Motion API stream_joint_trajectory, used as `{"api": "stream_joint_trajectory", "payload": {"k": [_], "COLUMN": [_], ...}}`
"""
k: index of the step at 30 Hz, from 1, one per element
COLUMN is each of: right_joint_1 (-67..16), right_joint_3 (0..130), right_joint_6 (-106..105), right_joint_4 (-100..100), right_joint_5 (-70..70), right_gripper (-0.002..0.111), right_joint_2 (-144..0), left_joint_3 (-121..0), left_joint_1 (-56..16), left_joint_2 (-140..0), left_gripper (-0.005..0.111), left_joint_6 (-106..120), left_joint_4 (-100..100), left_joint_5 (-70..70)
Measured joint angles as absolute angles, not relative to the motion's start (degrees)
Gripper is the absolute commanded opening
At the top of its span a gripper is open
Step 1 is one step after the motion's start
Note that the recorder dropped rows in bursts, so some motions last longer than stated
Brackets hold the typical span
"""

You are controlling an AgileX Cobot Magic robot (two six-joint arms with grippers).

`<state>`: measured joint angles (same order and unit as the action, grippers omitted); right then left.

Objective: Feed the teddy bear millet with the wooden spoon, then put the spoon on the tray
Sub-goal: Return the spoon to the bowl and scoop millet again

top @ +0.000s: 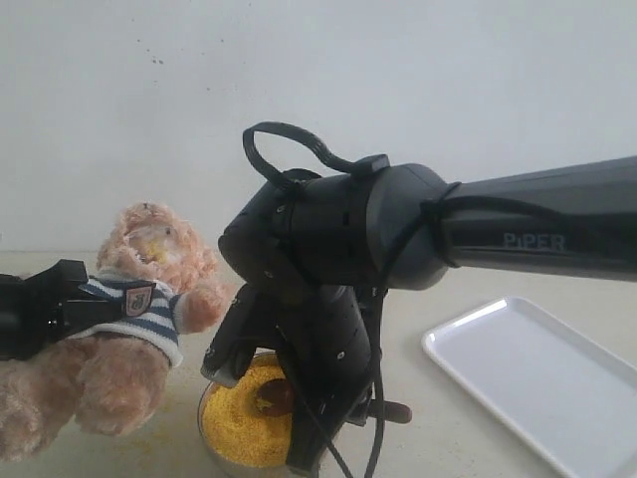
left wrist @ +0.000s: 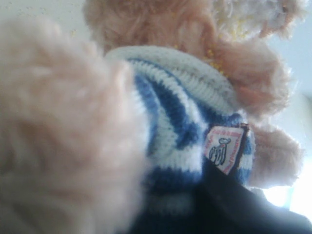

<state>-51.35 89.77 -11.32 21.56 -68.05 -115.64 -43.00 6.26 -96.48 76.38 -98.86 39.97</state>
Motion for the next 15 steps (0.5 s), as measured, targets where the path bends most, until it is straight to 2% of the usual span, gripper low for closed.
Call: {"api": "stream_joint_trajectory", "payload": {"k": [15], "right_joint_1": [-51.35], "right_joint_3": [89.77], "right_joint_6": [-10.68], "right_joint_4": [25.30], "right_joint_5": [-69.71], "right_gripper": [0.000], "right_joint_2": [-115.31], "left_joint_3": [-43.00], "left_joint_1": [6.26], "left_joint_2": [-96.48], "left_gripper": [0.004], "left_joint_6": [77.59], "left_joint_4": [-98.86], "left_joint_5": [39.97]}}
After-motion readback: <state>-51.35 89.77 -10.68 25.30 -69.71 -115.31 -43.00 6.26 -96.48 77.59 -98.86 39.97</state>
